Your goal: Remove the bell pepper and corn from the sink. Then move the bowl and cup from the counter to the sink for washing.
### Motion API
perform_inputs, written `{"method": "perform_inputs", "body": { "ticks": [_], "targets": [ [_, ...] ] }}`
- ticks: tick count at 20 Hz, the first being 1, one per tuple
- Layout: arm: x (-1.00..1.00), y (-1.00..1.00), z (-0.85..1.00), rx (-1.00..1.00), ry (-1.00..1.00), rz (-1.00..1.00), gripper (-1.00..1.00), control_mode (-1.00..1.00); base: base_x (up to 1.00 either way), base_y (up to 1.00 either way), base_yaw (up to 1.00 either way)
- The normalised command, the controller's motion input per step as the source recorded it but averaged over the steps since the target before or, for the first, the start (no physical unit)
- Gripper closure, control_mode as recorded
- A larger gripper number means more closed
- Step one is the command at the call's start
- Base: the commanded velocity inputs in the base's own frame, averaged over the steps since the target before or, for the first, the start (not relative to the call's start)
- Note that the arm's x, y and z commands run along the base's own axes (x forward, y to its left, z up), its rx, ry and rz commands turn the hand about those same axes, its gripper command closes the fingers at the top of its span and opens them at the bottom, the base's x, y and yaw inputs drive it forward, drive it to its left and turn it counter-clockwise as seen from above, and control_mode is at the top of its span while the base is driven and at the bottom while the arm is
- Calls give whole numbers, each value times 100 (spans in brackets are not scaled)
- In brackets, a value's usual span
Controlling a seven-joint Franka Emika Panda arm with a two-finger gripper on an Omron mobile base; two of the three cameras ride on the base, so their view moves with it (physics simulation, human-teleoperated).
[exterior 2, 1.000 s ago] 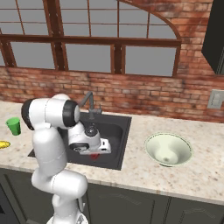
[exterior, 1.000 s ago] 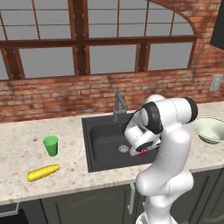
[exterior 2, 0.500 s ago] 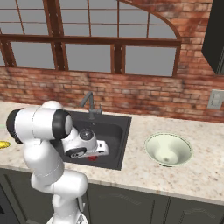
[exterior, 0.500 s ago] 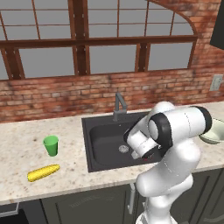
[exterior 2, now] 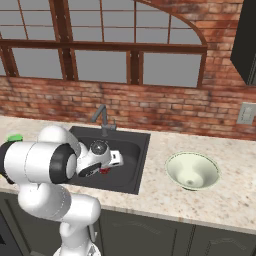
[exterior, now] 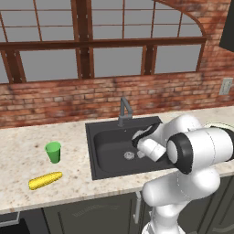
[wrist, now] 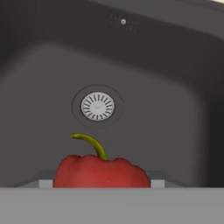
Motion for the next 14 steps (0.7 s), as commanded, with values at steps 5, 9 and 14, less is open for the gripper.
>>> {"method": "perform_inputs", "body": {
  "ticks": [5,9,14],
  "targets": [
    [-9,-4,42,0,8,2,100,-100,0,0,0],
    [-13,-2,39,0,17,0,100,-100,0,0,0],
    [-12,0,41,0,15,0,100,-100,0,0,0]
  ]
}}
